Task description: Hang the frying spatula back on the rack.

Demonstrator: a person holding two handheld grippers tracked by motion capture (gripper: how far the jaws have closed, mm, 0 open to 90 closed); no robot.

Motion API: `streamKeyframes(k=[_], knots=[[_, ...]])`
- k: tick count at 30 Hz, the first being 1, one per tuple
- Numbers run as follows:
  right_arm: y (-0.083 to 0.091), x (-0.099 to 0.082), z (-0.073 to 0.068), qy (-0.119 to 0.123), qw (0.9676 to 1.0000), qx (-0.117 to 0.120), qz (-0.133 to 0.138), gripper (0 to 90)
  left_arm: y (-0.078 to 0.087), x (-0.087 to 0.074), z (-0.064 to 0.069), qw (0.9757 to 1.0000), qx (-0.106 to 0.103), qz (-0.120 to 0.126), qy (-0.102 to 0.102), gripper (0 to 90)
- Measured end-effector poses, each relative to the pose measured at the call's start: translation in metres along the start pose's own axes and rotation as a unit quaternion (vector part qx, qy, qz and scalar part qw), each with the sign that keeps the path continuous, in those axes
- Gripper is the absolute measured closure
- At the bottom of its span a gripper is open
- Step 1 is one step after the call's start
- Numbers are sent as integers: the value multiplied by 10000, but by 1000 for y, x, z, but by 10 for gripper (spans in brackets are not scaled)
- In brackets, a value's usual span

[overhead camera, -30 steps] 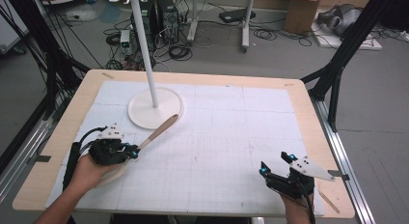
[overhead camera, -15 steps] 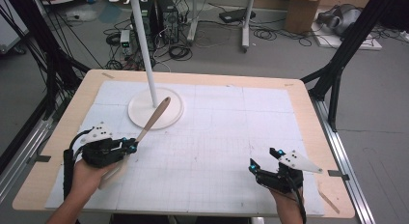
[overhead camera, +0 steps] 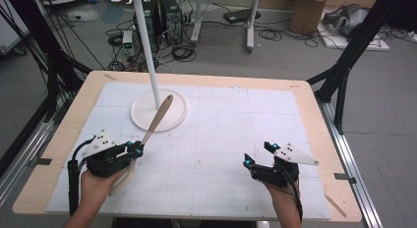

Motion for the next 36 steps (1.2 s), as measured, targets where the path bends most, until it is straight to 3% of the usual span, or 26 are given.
streamKeyframes(k=[8,15,20,24,33,36], knots=[[-22,40,-25,235,9984,482,164,185,-4,5,15,9997,77,196,-133,776],[-50,82,-56,405,9929,1102,212,186,-11,14,32,9990,89,244,-353,776],[-63,101,-71,545,9901,1281,203,198,-20,21,46,9985,-16,245,-481,776],[-68,108,-73,478,9893,1365,192,227,-26,24,57,9979,-79,238,-599,776],[-75,114,-76,283,9844,1722,222,352,-36,30,70,9968,-206,187,-751,776],[-74,116,-75,173,9825,1820,364,408,-37,32,73,9967,-220,209,-752,776]])
Point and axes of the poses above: each handheld gripper's, and its own axes: y roughly backward along the jaws, x roughly out of its top, z roughly to its right, the point moved 1 cm from there along -y, roughly forward along the jaws, and after that the axes turned 9 degrees about -z, right-handed, at the moved point
